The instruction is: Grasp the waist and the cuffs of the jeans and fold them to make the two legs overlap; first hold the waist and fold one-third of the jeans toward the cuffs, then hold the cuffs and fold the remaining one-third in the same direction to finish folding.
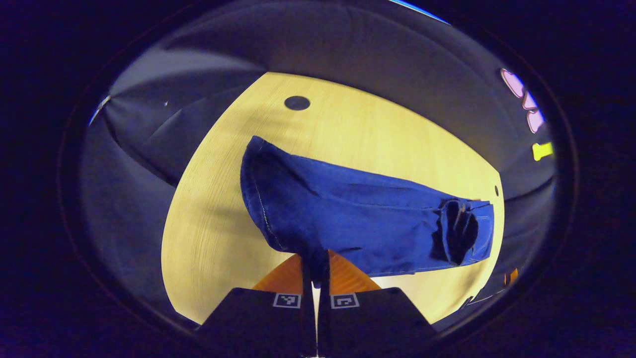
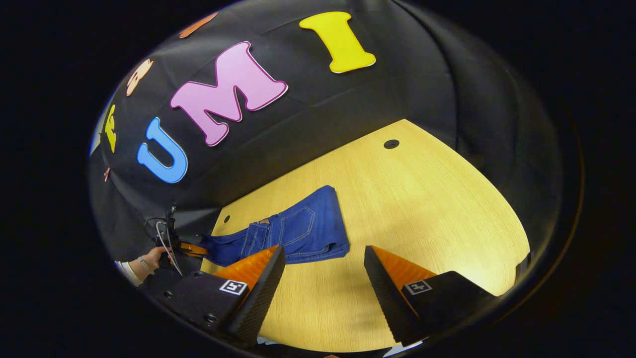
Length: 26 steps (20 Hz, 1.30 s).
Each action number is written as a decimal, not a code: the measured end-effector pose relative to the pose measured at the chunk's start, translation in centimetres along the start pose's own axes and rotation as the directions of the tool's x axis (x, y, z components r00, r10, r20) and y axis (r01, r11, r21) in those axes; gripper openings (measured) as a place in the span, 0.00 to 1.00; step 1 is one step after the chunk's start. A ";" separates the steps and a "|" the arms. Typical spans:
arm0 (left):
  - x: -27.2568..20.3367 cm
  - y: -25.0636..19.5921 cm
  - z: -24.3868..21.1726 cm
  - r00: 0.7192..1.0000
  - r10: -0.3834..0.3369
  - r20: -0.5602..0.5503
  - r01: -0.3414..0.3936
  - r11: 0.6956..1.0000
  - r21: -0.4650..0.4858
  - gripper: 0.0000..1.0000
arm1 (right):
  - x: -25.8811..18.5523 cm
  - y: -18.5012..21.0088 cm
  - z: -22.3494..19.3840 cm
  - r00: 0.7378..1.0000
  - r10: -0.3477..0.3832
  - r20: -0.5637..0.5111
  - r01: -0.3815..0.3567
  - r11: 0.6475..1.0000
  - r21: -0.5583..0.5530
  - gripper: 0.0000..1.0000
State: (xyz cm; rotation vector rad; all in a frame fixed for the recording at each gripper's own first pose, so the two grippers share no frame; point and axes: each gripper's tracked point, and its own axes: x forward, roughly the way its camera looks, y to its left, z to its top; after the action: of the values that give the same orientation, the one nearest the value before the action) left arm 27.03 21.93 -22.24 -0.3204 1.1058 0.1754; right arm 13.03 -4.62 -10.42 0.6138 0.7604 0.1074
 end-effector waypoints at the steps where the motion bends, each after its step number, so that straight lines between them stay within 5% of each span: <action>1: -1.1 -2.2 0.6 0.999 -0.026 0.024 0.025 0.999 0.040 0.07 | 0.2 0.1 0.1 1.000 0.006 -0.002 -0.006 1.000 0.001 0.98; 5: -5.0 -12.6 1.7 0.986 -0.135 0.093 0.111 0.969 0.220 0.07 | 0.6 0.5 0.5 0.999 0.031 -0.013 -0.031 1.000 -0.004 0.98; 11: -6.7 -31.5 0.1 0.945 -0.321 0.066 0.269 0.874 0.404 0.07 | -0.5 -0.4 1.2 0.999 0.045 -0.012 -0.045 0.999 -0.026 0.98; 14: -1.6 -36.8 -3.6 0.952 -0.304 -0.031 0.288 0.858 0.425 0.07 | -1.6 -1.7 1.9 0.999 0.047 0.004 -0.047 0.998 -0.030 0.98; 20: 9.6 -37.0 -10.4 0.991 -0.065 -0.115 0.118 0.828 0.548 0.13 | -4.4 -4.8 3.0 0.999 0.032 0.025 -0.026 0.973 -0.228 0.98; 22: 10.5 -37.6 -11.6 0.992 -0.052 -0.115 0.104 0.853 0.512 0.22 | -4.4 -5.2 3.8 0.998 0.055 0.041 -0.042 0.962 -0.271 0.99; 25: 8.9 -39.2 -11.7 0.996 -0.068 -0.056 0.087 0.857 0.508 0.72 | -4.0 -5.0 5.5 0.994 0.082 0.075 -0.056 0.951 -0.304 0.98; 26: 7.5 -39.7 -11.4 0.996 -0.086 -0.006 0.077 0.858 0.508 0.81 | -3.9 -4.7 6.0 0.992 0.092 0.090 -0.059 0.946 -0.318 0.98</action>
State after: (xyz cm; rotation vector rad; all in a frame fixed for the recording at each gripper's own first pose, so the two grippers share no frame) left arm 32.50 -19.46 -27.04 0.1107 1.0768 -0.1925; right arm 13.65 -12.59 -7.24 0.3401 0.6022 0.2606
